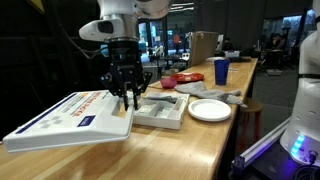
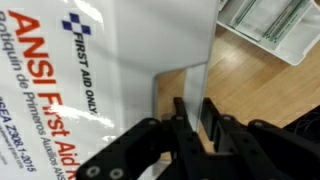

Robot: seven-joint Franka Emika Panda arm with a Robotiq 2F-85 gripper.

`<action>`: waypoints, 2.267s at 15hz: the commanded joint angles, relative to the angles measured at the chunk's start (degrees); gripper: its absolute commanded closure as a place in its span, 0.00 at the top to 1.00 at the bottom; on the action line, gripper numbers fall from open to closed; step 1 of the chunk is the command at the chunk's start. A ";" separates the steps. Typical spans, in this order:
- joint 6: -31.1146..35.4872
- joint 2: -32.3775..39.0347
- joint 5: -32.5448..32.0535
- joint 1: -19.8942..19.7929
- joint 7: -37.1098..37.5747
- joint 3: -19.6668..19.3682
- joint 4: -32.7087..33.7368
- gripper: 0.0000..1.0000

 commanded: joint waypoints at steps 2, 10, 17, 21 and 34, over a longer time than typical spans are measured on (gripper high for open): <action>0.59 -6.53 3.64 -0.48 1.36 -0.51 -5.12 0.05; 0.35 -12.89 8.36 -0.23 -1.75 -3.83 -10.57 0.05; -1.40 -16.37 11.36 0.26 -6.14 -6.90 -14.14 0.05; -2.44 -18.24 12.60 0.12 -9.07 -8.55 -16.04 0.05; -1.89 -24.41 13.34 0.48 -10.20 -12.84 -23.45 0.05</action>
